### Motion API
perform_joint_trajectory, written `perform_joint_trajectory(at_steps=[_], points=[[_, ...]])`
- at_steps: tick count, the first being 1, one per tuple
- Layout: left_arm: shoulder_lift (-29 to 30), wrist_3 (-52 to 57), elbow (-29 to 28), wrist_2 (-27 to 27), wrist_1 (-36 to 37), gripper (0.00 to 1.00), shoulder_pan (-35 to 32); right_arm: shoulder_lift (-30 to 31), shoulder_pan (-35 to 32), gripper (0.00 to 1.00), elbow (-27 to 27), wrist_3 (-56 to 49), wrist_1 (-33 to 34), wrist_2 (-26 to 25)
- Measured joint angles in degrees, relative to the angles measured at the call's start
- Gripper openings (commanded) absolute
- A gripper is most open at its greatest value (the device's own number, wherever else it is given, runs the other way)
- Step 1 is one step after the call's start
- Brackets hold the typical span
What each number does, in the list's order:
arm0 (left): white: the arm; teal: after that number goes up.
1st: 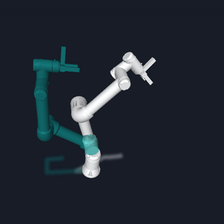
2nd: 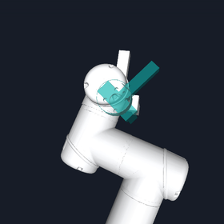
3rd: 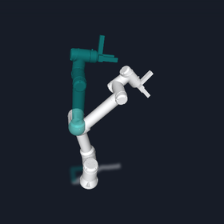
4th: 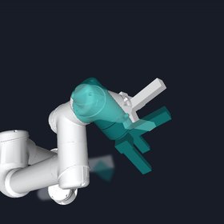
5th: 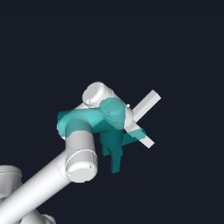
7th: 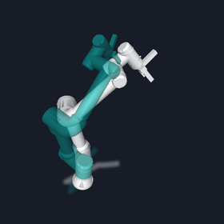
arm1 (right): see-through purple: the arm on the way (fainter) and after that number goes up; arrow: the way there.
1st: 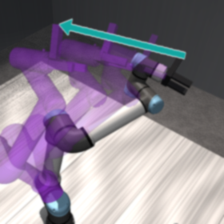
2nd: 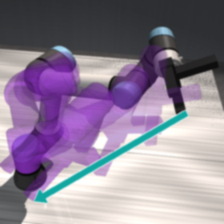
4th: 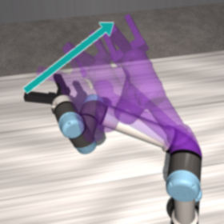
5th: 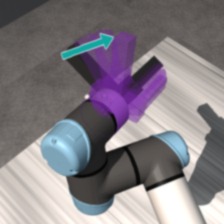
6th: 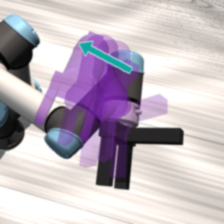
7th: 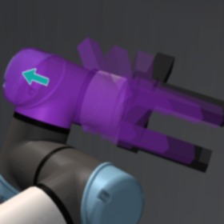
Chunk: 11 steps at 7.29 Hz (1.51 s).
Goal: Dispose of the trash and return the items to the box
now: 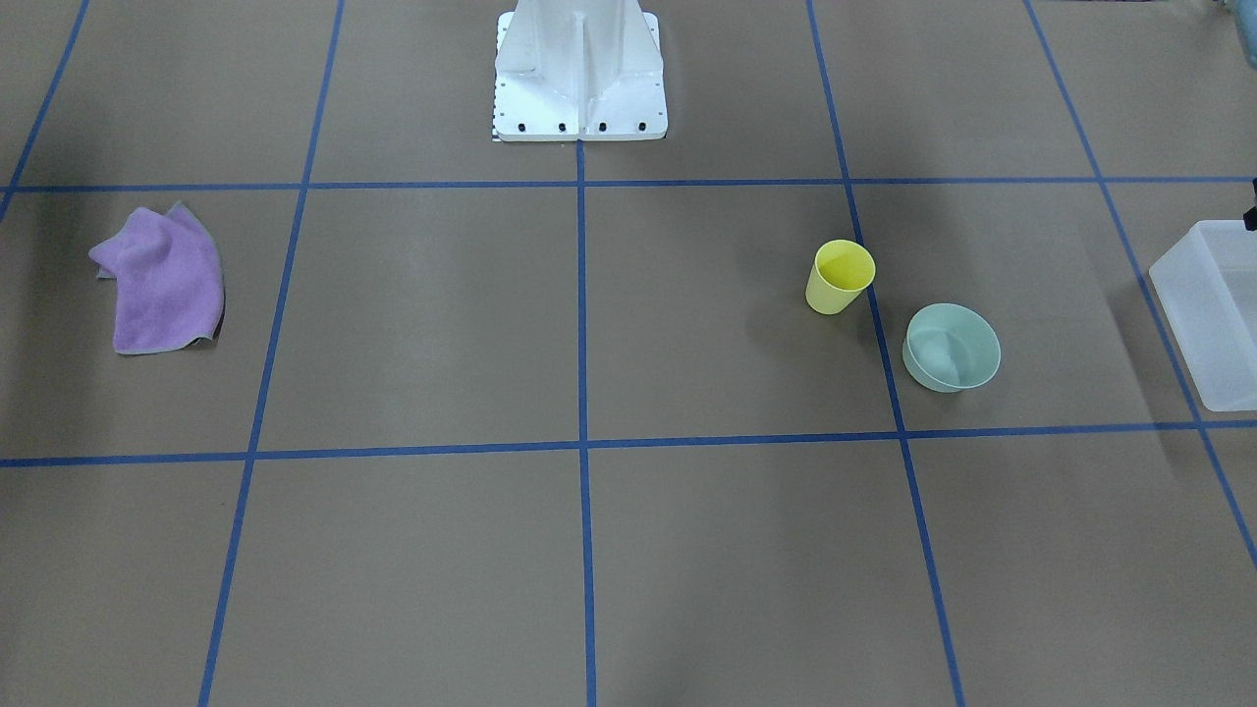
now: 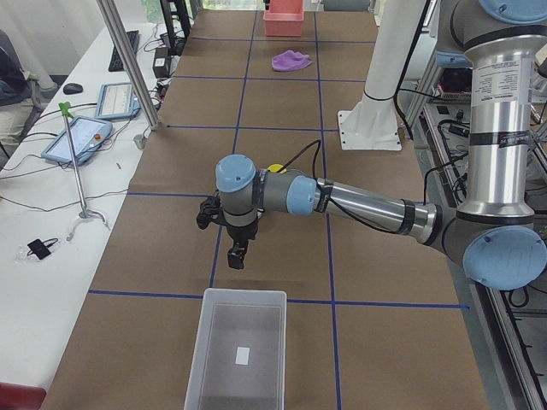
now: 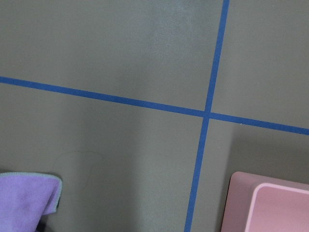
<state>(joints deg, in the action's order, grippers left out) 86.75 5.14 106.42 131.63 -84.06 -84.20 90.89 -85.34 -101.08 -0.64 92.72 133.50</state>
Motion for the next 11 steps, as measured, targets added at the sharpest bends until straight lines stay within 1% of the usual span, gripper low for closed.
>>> perform_joint_trajectory(at_steps=[2, 3, 5, 6, 7, 8, 9, 10, 11], points=[[0.1, -0.2, 0.2, 0.0, -0.1, 0.99, 0.0, 0.0, 0.0, 1.0, 0.0, 0.5, 0.0, -0.1], [0.1, -0.3, 0.3, 0.3, -0.1, 0.99, 0.0, 0.0, 0.4, 1.0, -0.1, 2.5, -0.1, 0.2], [0.2, -0.4, 0.4, 1.3, -0.1, 0.99, 0.0, 0.1, 3.9, 1.0, -1.4, 11.8, -1.2, 1.9], [0.2, -0.6, 0.5, 1.5, -0.1, 0.99, 0.0, 0.3, 7.0, 1.0, -2.3, 17.5, -3.4, 2.1], [0.2, -1.2, 0.6, 1.5, -0.2, 0.99, 0.0, 1.2, 10.9, 1.0, -2.9, 25.3, -8.5, 1.9], [0.3, -2.1, 0.7, 1.5, -0.2, 0.99, 0.1, 2.8, 14.9, 1.0, -3.1, 33.7, -15.6, 1.1], [0.4, -2.8, 0.7, 1.5, -0.2, 0.99, 0.1, 3.9, 18.4, 1.0, -3.2, 41.1, -21.2, 0.0], [0.7, -3.9, 0.7, 1.5, -0.5, 0.99, 0.2, 4.5, 21.4, 1.0, -3.2, 45.7, -24.2, -1.2], [0.8, -5.6, 0.6, 1.5, -1.5, 0.99, 0.2, 4.9, 24.2, 1.0, -3.0, 48.1, -25.5, -2.3]])
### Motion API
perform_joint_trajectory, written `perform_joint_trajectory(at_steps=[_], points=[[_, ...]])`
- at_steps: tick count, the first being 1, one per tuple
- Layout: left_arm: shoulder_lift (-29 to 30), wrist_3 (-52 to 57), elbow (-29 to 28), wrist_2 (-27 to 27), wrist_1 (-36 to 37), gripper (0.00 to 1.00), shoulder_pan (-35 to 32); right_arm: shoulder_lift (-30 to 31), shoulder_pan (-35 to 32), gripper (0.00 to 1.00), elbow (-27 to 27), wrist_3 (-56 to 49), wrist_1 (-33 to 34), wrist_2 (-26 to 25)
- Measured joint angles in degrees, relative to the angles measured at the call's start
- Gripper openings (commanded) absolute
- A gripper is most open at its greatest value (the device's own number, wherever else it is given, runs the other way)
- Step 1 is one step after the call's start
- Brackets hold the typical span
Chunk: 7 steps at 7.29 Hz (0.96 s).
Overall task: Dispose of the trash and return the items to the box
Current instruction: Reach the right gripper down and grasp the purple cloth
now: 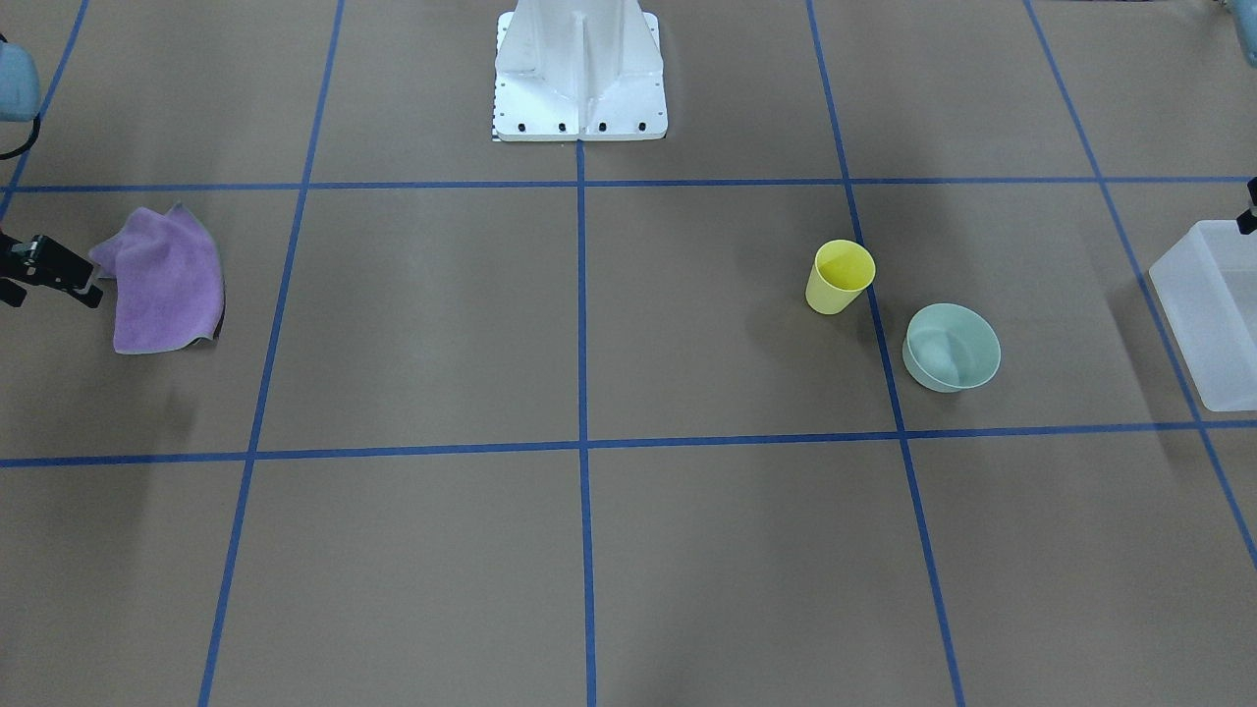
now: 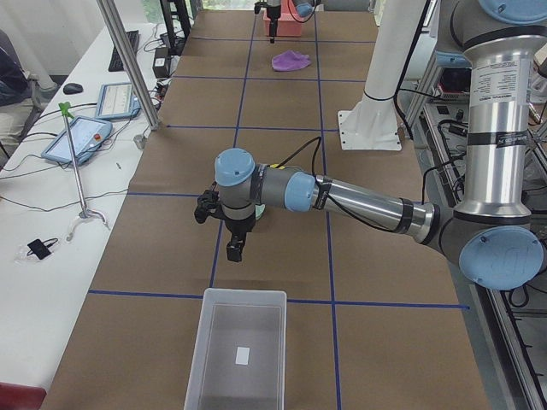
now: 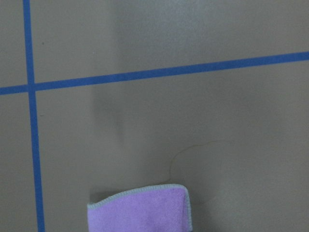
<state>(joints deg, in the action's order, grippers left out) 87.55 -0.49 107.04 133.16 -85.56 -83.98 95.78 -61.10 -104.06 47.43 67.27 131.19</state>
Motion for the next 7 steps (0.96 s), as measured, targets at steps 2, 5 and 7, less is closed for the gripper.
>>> perform_joint_trajectory(at_steps=[2, 5, 7], points=[[0.1, -2.5, -0.1, 0.0, -1.3, 0.99, 0.1, 0.5, 5.0, 0.9, 0.3, 1.7, -0.6, -1.4], [0.1, -5.7, -0.1, 0.0, -2.3, 0.99, 0.1, 2.3, 9.3, 0.33, 0.4, 1.6, -1.1, -3.4], [0.1, -10.9, -0.1, 0.1, -4.0, 0.99, 1.3, 4.8, 10.0, 0.0, 1.3, 1.4, -5.1, -3.9]])
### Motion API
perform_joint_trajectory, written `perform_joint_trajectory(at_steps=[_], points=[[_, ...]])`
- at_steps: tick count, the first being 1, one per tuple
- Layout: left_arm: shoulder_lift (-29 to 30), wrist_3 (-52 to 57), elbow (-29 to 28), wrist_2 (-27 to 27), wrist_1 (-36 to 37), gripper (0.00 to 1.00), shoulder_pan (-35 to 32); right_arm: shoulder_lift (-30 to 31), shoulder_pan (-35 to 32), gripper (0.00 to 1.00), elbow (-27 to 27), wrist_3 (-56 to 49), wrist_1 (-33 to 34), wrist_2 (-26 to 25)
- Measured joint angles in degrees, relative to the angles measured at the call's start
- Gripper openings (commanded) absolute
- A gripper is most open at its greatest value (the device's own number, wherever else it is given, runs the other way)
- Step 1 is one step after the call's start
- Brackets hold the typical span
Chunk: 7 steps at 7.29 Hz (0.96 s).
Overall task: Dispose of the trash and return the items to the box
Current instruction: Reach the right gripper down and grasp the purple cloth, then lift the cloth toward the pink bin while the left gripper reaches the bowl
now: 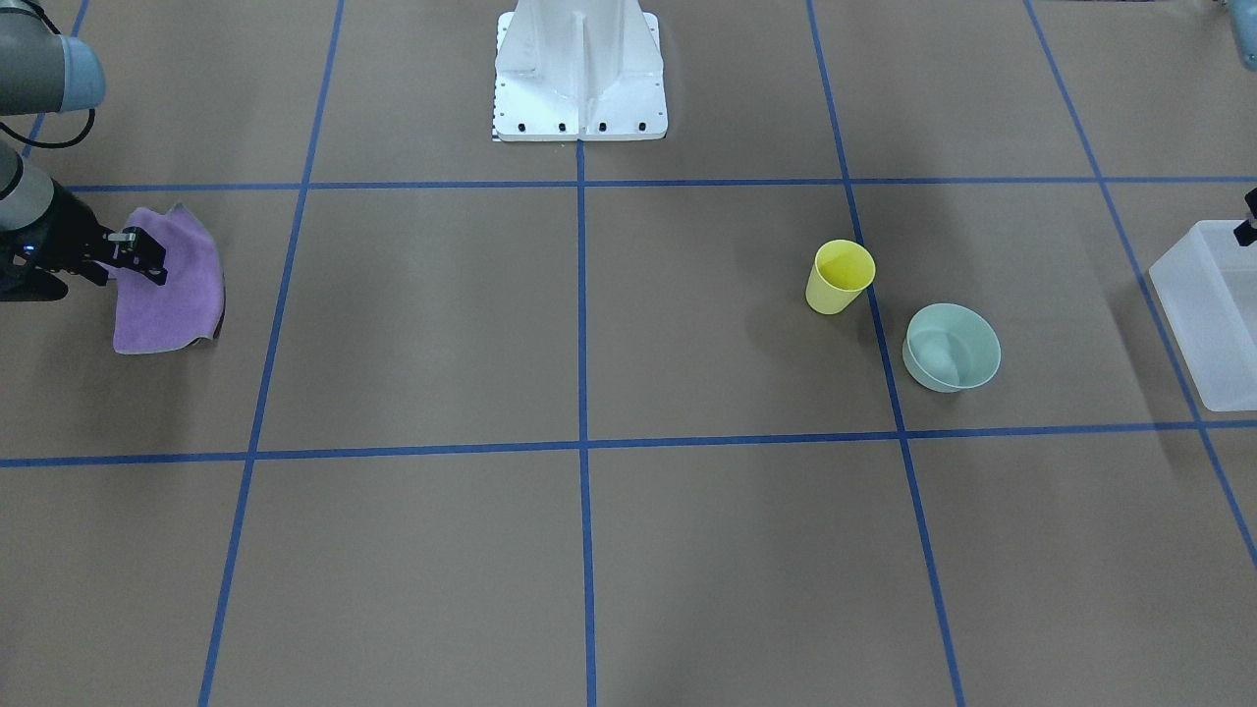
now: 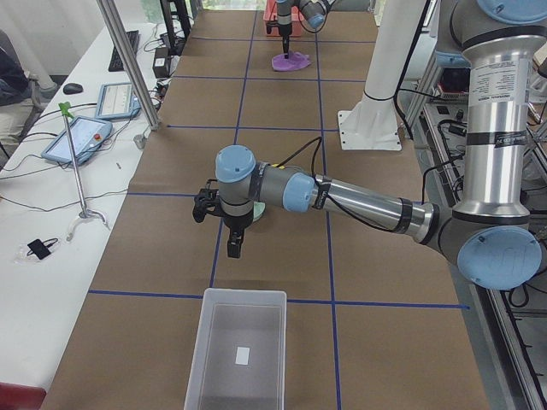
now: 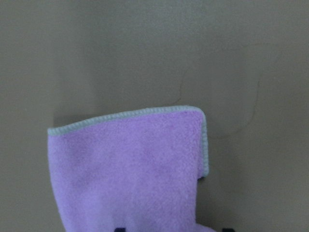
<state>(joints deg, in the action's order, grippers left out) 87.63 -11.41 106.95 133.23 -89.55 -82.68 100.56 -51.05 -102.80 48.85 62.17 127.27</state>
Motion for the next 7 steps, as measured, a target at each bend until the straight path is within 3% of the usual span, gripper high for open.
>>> perform_joint_trajectory(at_steps=[3, 5, 7], points=[[0.1, -15.6, 0.2, -0.1, -8.2, 0.99, 6.0, 1.0, -0.8, 0.0, 0.8, 0.2, -3.5, 1.6], [0.7, -25.2, 1.6, -0.3, -11.2, 0.99, 10.4, 1.1, -9.1, 0.0, 0.2, -3.5, -2.9, 8.0], [1.8, -31.7, 2.7, -0.7, -11.7, 0.99, 14.2, 1.4, -20.4, 0.0, -0.1, -14.8, 2.4, 12.7]])
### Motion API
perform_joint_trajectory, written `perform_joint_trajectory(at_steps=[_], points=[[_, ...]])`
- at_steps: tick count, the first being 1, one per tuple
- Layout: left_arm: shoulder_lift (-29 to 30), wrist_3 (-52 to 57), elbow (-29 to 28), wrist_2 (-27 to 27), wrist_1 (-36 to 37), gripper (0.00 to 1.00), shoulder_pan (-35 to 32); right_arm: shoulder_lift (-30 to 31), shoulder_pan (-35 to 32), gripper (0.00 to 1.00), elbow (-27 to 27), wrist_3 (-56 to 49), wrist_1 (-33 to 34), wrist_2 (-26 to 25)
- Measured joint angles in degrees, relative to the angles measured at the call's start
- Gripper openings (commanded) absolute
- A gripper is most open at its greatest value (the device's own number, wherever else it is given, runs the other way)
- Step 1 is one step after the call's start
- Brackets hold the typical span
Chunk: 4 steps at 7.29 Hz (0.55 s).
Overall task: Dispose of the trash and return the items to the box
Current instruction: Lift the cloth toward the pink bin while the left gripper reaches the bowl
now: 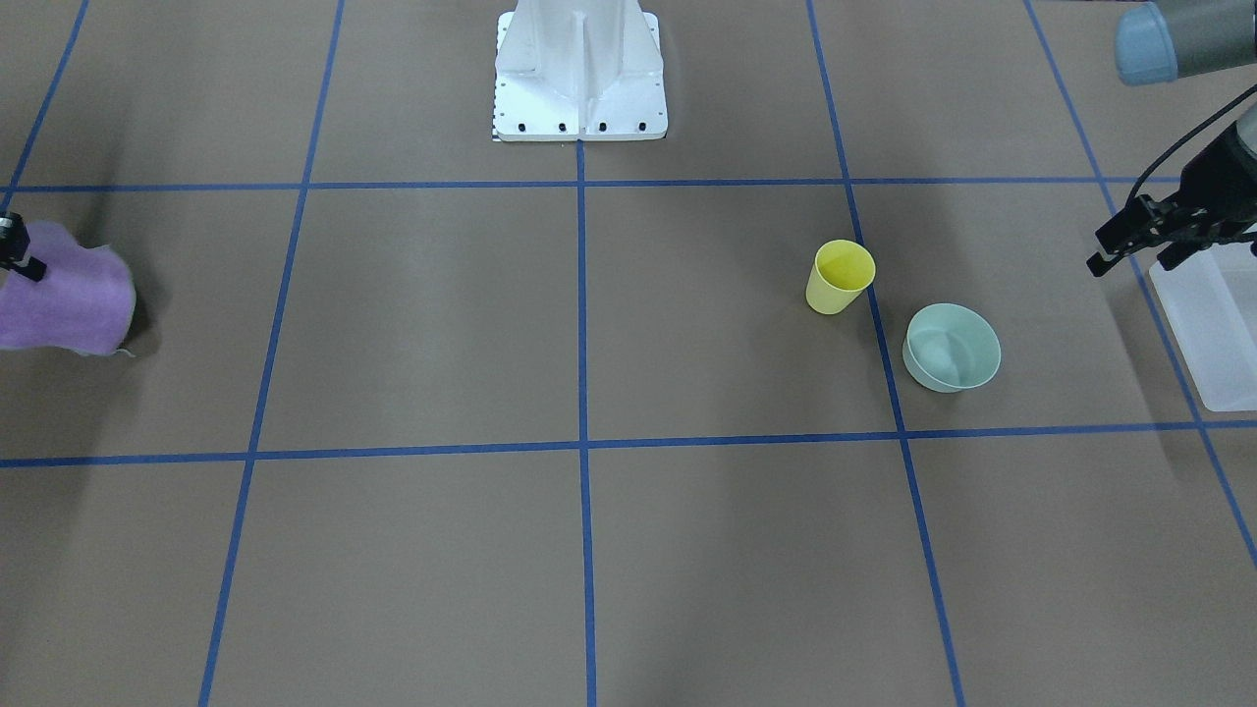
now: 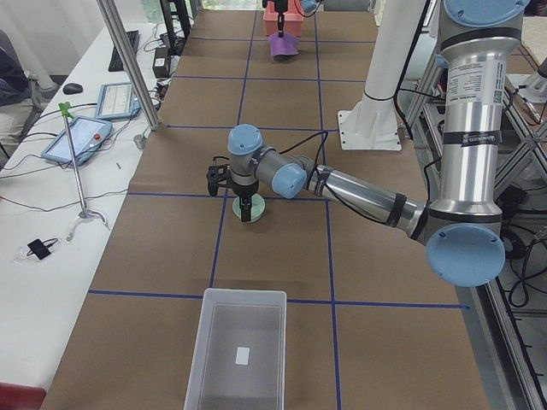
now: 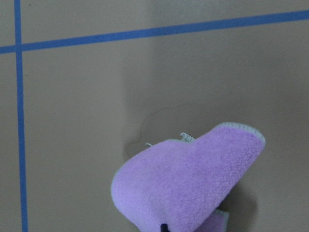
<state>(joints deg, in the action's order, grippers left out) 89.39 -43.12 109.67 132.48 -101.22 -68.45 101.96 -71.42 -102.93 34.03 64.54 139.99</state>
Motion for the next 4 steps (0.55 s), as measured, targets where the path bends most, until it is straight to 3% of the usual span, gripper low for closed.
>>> perform_joint_trajectory(at_steps=[2, 4], points=[[1.9, -5.8, 0.7, -1.7, -0.1, 0.99, 3.9, -0.8, -11.4, 0.0, -0.3, -19.8, 13.0, 0.4], [3.3, -10.4, 1.7, -3.9, -0.1, 0.99, 8.0, -5.2, -22.8, 0.0, -2.0, -41.7, 33.2, -4.7]])
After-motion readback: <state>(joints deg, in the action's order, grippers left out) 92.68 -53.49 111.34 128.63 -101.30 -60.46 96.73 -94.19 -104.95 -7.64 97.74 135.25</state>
